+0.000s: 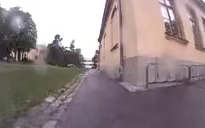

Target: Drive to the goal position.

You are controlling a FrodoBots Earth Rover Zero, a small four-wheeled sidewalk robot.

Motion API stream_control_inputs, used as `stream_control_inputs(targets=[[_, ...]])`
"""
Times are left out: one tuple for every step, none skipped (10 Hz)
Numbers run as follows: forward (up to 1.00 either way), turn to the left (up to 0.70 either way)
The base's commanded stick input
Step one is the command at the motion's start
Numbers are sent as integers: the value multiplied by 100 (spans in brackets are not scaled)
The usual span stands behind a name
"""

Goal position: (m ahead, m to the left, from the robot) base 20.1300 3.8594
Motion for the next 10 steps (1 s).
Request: stream_control_inputs(targets=[[45,0],[45,0],[45,0],[45,0],[45,0],[45,0],[45,0],[45,0],[45,0],[45,0]])
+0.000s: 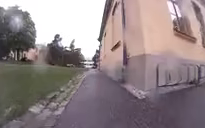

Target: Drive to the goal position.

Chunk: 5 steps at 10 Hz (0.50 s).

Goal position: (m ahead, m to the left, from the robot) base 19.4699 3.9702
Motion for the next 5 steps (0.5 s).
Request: stream_control_inputs(targets=[[45,0],[45,0],[45,0],[45,0],[45,0]])
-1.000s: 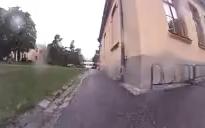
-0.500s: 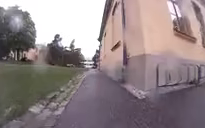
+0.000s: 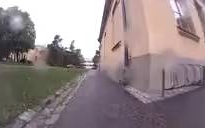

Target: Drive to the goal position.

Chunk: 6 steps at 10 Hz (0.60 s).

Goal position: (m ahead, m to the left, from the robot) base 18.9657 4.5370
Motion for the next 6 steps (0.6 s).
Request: stream_control_inputs(targets=[[45,0],[45,0],[45,0],[45,0],[45,0],[45,0]])
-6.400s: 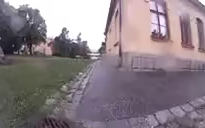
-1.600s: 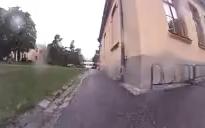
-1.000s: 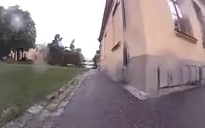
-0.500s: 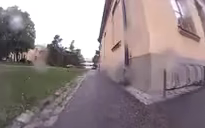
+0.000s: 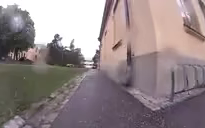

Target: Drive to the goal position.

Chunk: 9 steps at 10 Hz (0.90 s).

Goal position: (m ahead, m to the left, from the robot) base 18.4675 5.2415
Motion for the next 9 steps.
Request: stream_control_inputs(targets=[[45,0],[45,0],[45,0],[45,0],[66,0],[70,0],[70,0],[70,0],[70,0]])
